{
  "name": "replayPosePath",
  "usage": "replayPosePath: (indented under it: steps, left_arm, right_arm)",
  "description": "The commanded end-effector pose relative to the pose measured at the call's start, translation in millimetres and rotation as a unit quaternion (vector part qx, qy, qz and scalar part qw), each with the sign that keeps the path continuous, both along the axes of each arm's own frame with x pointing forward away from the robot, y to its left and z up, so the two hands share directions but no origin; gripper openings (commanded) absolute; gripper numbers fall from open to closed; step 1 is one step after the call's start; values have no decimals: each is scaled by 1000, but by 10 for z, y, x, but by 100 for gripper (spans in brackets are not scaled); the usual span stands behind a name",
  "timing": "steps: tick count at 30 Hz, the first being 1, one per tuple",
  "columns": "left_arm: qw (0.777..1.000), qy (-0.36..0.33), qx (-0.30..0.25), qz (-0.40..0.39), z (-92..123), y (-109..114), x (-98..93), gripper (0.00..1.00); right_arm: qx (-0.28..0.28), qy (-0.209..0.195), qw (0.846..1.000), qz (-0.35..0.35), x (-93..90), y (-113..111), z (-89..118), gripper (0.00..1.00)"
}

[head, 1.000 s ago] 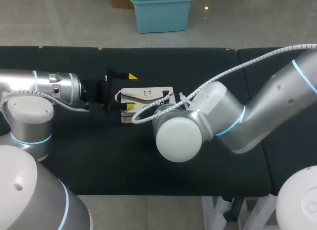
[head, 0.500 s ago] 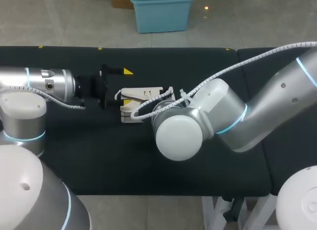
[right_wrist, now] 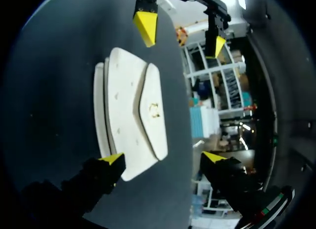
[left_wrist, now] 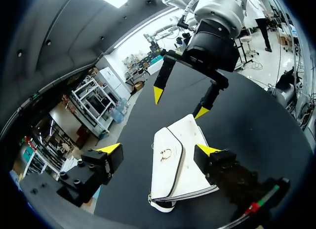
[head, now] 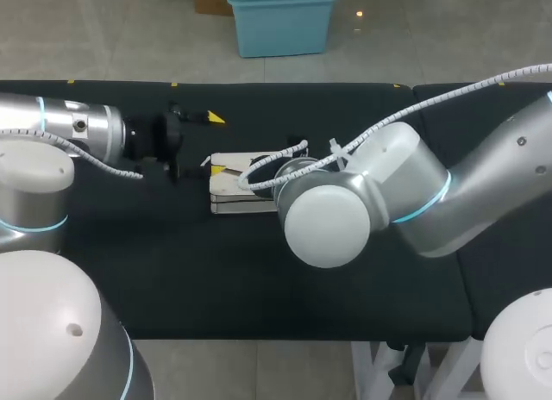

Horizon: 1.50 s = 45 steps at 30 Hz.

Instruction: Pick up the bag, open it, inspect its contents, close it, and place it on the opposite side

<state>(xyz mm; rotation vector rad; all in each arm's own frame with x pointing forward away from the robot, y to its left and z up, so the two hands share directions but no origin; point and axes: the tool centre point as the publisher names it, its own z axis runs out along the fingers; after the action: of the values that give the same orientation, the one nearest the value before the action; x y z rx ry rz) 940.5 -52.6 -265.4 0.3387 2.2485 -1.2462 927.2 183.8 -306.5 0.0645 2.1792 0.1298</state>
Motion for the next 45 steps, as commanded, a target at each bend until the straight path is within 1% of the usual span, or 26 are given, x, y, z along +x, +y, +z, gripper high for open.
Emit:
replayPosePath:
  steps: [1,3,4,5,7,8,10,12,13,15,16,17,19,22,24,27,30,32,33,35,36,37,45]
  left_arm:
    - [1000,16,19,-4,52,105,-7,100]
    - [999,31,36,-10,60,120,-11,100]
    - [998,37,44,-15,59,126,-18,100]
    - [997,44,54,-16,61,132,-23,100]
    - [995,50,78,-23,48,144,-30,100]
    - [994,59,89,-18,36,156,-25,100]
    - [992,73,100,-18,28,181,-6,100]
    - [989,94,112,-20,26,209,11,100]
    - [987,105,117,-22,26,223,17,100]
    - [982,126,135,-29,16,244,20,100]
    - [980,141,138,-29,6,258,23,100]
    - [977,154,148,-23,-6,269,36,100]
    - [971,184,152,-26,-17,280,41,100]
    - [958,216,187,-30,-35,286,46,100]
    - [950,233,206,-35,-28,283,37,100]
    - [940,260,214,-42,-6,282,27,100]
    - [925,308,218,-52,-25,286,5,100]
    - [917,334,214,-52,-42,290,-6,100]
    - [910,357,205,-51,-50,292,-9,100]
    - [900,389,191,-43,-45,299,-8,100]
    - [898,389,202,-40,-37,301,-8,100]
    - [900,361,240,-47,-17,302,-34,100]
    - [900,361,240,-47,-17,302,-34,100]
  right_arm:
    - [10,21,999,45,39,-138,80,100]
    - [16,39,998,55,61,-155,115,100]
    - [2,45,997,61,66,-159,126,100]
    - [2,54,996,67,71,-164,134,100]
    - [-26,70,994,83,81,-171,157,100]
    - [-28,79,993,89,86,-173,169,100]
    - [-44,94,989,101,102,-179,191,100]
    - [-46,119,985,113,119,-185,206,100]
    - [-66,123,984,114,131,-195,202,100]
    - [-70,144,980,122,149,-213,208,100]
    - [-82,149,978,122,163,-226,210,100]
    - [-80,162,976,125,176,-235,215,100]
    - [-89,189,969,133,187,-244,231,100]
    - [-98,224,959,141,197,-262,266,100]
    - [-114,242,953,145,199,-274,290,100]
    - [-131,257,946,147,197,-294,324,100]
    - [-125,272,944,138,196,-345,408,100]
    - [-105,287,944,126,200,-379,449,100]
    - [-91,297,943,117,198,-396,466,100]
    - [-56,322,939,106,185,-413,491,100]
    - [-52,327,938,106,169,-414,508,100]
    - [-52,327,938,106,169,-414,508,100]
    - [-52,327,938,106,169,-414,508,100]
